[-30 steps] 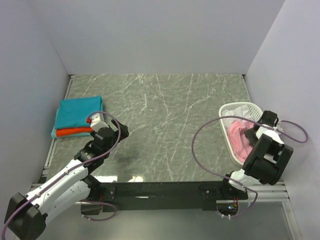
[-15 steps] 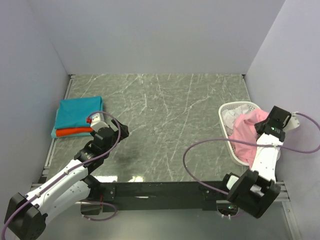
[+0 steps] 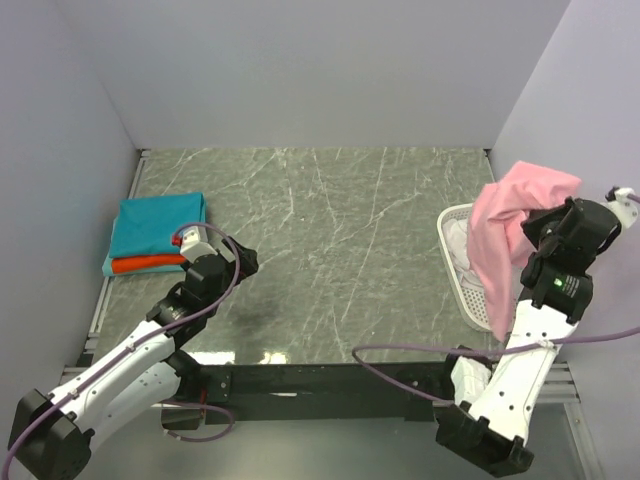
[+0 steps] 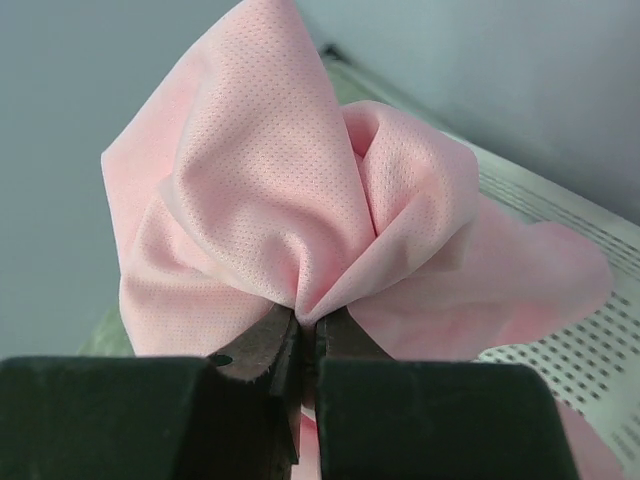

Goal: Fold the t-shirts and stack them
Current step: Grab the tshirt from the pile, then move the tshirt to the center of the board, then flatten the tshirt out

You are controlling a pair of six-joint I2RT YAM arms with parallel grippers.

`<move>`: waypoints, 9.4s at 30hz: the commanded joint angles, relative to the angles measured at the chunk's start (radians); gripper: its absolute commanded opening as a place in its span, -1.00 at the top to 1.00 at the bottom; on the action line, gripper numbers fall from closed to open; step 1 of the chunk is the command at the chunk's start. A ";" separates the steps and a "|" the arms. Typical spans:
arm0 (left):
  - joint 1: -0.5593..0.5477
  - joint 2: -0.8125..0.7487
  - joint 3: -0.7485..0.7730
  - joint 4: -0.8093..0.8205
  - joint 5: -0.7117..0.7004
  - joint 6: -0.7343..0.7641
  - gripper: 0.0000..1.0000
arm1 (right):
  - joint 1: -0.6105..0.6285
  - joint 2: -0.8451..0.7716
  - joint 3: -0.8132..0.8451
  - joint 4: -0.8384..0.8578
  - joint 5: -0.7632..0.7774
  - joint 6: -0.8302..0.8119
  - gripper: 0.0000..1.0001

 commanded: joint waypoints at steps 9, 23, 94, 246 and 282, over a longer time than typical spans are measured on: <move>-0.004 -0.007 0.025 0.035 0.026 -0.029 -0.99 | 0.519 0.040 0.213 0.109 -0.192 -0.093 0.99; -0.004 0.059 0.094 -0.087 -0.088 -0.072 -0.99 | 1.292 0.517 0.487 -0.053 0.534 0.005 0.93; 0.285 1.051 0.515 0.246 0.498 0.050 0.99 | 0.973 0.714 -0.258 0.387 0.052 -0.072 -0.48; 0.249 1.583 1.346 -0.299 0.454 0.204 -0.99 | 1.320 0.804 -0.338 0.450 0.027 0.203 -0.73; 0.249 0.143 -0.034 -0.290 0.346 -0.308 -0.99 | 1.162 0.390 -0.546 0.371 0.061 0.179 -0.86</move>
